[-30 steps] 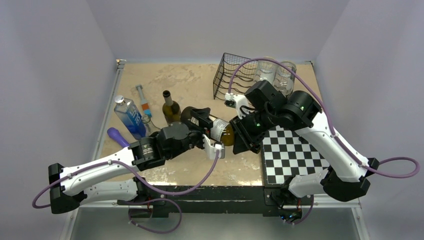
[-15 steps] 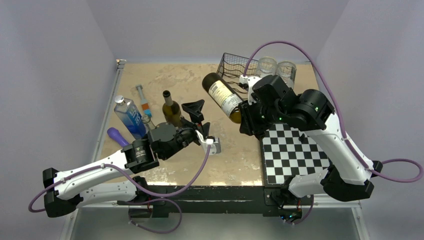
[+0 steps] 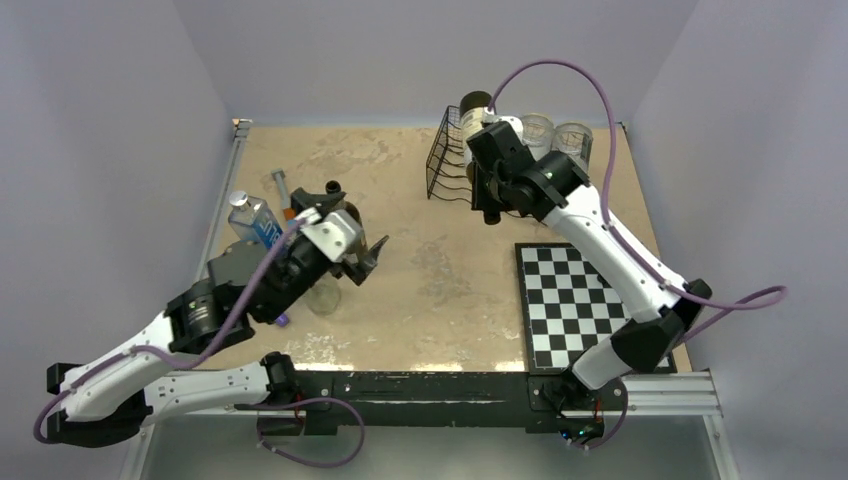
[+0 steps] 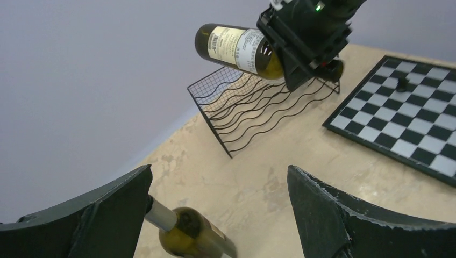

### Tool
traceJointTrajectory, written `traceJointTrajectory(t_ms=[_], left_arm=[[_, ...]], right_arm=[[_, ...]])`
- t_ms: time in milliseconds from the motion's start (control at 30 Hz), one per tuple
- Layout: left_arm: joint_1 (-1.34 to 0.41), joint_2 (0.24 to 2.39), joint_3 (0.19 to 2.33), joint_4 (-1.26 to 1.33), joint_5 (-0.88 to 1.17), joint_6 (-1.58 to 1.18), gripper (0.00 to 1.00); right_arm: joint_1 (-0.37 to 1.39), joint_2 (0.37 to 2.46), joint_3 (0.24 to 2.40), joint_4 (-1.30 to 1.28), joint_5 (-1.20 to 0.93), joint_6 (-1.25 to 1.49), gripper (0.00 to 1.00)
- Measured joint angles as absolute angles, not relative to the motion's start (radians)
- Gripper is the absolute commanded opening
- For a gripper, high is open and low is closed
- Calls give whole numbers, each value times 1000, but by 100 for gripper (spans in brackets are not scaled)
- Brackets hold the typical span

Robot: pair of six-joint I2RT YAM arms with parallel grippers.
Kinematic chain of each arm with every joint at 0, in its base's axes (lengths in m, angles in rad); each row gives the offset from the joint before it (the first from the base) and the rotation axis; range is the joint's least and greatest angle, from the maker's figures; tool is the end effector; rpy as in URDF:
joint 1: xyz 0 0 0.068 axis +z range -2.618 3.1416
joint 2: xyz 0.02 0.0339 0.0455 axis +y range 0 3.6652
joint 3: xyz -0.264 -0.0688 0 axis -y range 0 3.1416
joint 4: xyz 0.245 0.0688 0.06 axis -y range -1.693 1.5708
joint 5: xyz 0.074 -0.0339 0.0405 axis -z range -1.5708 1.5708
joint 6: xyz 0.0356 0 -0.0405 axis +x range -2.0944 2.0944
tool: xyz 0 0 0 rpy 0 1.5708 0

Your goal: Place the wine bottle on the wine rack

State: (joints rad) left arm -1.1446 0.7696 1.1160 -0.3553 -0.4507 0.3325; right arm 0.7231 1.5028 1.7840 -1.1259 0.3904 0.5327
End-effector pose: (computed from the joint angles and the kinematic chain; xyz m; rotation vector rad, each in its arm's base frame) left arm 0.0747 -0.1270 0.4359 0.7812 1.3799 -0.2797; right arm 0.2277 0.1829 0.4226 -0.0473 2.3386 0.1473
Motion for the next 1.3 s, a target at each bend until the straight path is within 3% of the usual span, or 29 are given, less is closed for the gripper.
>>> traceJointTrajectory(t_ms=[500, 1200, 1300], left_arm=[[-1145, 588, 1137, -585, -451, -13, 99], [-1145, 614, 1137, -659, -478, -80, 99], [-1145, 614, 1137, -661, -480, -87, 99]], right_arm=[[660, 1816, 1808, -960, 556, 735, 0], [594, 2027, 1825, -898, 645, 698, 0], [591, 2039, 1825, -891, 652, 687, 14]])
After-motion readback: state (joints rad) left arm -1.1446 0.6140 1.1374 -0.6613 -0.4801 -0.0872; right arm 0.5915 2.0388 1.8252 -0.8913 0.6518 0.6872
